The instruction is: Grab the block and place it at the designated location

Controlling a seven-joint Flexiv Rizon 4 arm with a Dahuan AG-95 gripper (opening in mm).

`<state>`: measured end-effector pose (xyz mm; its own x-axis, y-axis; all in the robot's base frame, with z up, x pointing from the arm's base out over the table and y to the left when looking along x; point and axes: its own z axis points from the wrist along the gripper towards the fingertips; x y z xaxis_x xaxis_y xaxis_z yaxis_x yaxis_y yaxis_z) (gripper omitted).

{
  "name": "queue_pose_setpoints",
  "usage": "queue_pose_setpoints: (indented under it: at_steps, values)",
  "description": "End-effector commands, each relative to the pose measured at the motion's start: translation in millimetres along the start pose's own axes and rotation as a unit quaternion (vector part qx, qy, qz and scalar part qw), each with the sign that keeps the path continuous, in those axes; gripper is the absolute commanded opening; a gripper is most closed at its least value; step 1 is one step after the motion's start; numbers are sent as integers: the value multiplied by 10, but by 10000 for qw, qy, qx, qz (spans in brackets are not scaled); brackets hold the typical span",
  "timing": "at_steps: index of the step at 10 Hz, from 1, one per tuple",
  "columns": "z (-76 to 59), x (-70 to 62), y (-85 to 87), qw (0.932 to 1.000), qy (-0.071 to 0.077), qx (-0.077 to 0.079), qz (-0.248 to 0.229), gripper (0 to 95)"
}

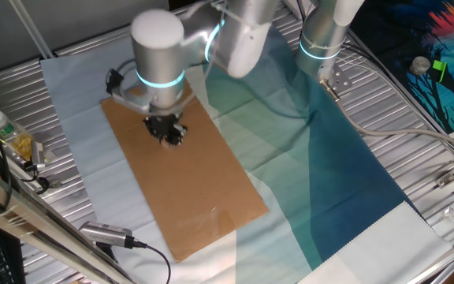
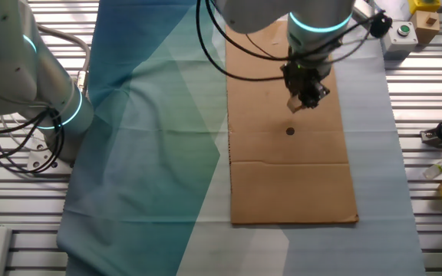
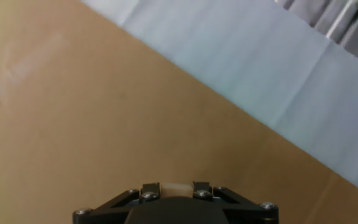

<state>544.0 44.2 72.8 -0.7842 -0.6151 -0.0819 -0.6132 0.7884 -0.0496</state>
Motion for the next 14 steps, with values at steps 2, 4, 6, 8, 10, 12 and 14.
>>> queue_pose_setpoints:
  at_steps: [2, 4, 6, 8, 10, 12, 14]
  values:
    - [1, 43, -123, 9999, 7, -109, -75, 0]
    - [18, 26, -185, 9998, 14, -144, -112, 0]
    - [22, 9, -210, 9998, 20, -165, -138, 0]
    - [15, 16, -217, 9997, 31, -164, -159, 0]
    - [8, 18, -225, 9997, 43, -175, -154, 0]
    - [7, 14, -229, 9997, 50, -184, -145, 0]
    - [-3, 67, -228, 9997, 54, -194, -150, 0]
